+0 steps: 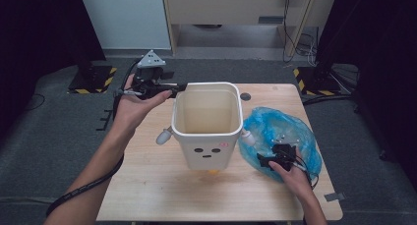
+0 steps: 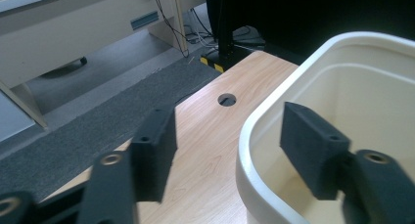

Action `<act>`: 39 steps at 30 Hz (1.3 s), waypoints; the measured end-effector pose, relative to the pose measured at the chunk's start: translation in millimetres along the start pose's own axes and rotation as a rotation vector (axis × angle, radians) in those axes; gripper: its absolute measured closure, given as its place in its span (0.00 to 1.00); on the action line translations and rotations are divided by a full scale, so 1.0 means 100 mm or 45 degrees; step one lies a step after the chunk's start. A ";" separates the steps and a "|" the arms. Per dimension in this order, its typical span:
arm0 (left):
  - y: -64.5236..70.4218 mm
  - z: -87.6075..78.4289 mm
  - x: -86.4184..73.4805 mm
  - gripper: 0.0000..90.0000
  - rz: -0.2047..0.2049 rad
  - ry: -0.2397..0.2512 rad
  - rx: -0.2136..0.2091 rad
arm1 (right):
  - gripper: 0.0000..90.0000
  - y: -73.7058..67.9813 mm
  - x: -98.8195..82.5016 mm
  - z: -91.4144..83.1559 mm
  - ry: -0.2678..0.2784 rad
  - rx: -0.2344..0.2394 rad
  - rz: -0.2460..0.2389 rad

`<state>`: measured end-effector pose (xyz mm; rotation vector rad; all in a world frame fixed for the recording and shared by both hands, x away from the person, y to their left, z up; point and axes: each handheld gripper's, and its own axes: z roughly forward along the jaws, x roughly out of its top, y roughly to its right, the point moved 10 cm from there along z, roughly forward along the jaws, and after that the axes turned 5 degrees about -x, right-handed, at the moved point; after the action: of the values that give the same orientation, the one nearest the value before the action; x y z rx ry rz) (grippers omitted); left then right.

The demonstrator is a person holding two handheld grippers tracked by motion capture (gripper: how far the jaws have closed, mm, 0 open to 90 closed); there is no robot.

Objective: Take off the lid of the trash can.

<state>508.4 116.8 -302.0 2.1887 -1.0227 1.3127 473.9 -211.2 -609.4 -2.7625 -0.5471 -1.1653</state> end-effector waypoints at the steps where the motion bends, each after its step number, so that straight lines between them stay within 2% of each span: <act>1: 0.00 0.01 -0.01 0.49 -0.001 -0.005 0.008 | 0.01 0.00 0.00 0.00 0.000 0.000 0.000; 6: 0.02 0.06 -0.03 0.61 -0.013 -0.005 0.007 | 0.01 0.00 0.00 0.00 0.001 -0.001 -0.002; 12: 0.04 0.08 -0.06 0.69 -0.024 -0.016 0.003 | 0.01 0.00 0.00 0.00 0.002 0.001 -0.004; 17: 0.03 0.11 -0.09 0.72 -0.041 -0.029 0.003 | 0.01 0.00 0.00 0.00 0.001 0.002 -0.002; 29: 0.10 0.16 -0.12 0.77 -0.034 -0.019 -0.005 | 0.01 0.00 0.00 0.00 0.002 0.003 -0.007; 39: 0.11 0.20 -0.14 0.79 -0.032 -0.024 0.005 | 0.01 0.00 -0.01 -0.01 0.002 0.006 -0.007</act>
<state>507.6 102.2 -324.7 2.2139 -0.9966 1.2865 472.4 -211.4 -609.3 -2.7577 -0.5572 -1.1652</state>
